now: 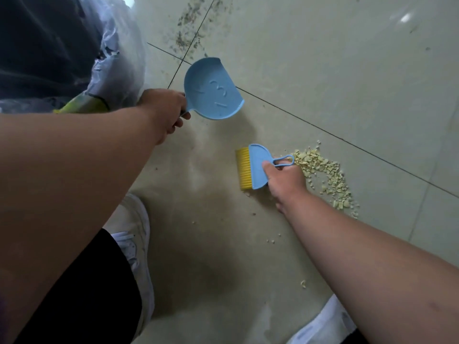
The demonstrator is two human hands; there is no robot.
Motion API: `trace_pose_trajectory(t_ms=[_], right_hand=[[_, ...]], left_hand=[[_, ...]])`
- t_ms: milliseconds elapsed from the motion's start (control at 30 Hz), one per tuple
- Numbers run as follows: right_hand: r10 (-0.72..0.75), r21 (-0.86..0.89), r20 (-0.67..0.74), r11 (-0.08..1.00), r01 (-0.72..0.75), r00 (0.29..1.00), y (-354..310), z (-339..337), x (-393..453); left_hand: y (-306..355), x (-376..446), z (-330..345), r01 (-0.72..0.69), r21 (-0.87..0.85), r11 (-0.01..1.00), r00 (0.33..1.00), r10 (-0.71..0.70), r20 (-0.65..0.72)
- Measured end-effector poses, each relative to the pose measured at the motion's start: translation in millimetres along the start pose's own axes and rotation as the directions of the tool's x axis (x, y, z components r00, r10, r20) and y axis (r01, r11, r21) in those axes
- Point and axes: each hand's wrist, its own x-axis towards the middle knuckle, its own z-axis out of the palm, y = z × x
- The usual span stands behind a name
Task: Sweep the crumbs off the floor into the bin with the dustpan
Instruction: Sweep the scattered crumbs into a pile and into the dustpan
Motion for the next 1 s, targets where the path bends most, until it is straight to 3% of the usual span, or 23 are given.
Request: trace_pose_trajectory(t_ms=[133, 233, 367, 567, 667, 833, 933, 1000], right_hand=[[0.000, 0.046, -0.117, 0.999, 0.005, 0.993, 4, -37, 13], [0.030, 0.140, -0.128, 0.990, -0.012, 0.991, 5, -42, 12], [0.069, 0.269, 0.101, 0.958, -0.094, 0.992, 24, -12, -15], [-0.015, -0.061, 0.379, 0.997, 0.041, 0.925, 72, 37, -81], [-0.005, -0.096, 0.334, 0.995, 0.039, 0.942, 73, 29, -79], [-0.012, -0.132, 0.125, 0.991, 0.028, 0.992, 56, -30, -34], [0.003, -0.033, -0.006, 0.999, -0.003, 1.000, 45, -64, -7], [0.015, 0.045, -0.011, 0.999, -0.015, 1.000, 43, -70, 0]], left_hand=[[4, -1, -1, -0.030, -0.007, 1.000, 0.999, 0.030, 0.014], [4, -3, -1, -0.045, 0.020, 0.999, 0.998, 0.044, 0.036], [0, -7, -1, -0.038, 0.040, 0.998, 0.999, 0.037, 0.033], [-1, -17, 1, -0.019, 0.050, 0.999, 0.999, 0.017, 0.034], [0, -26, 2, -0.030, 0.064, 0.998, 0.999, 0.029, 0.027], [0, -33, 4, -0.045, 0.086, 0.995, 0.999, 0.044, 0.005], [-1, -34, 7, -0.038, 0.091, 0.995, 0.999, 0.037, 0.008], [1, -36, 8, -0.035, 0.092, 0.995, 0.999, 0.035, 0.006]])
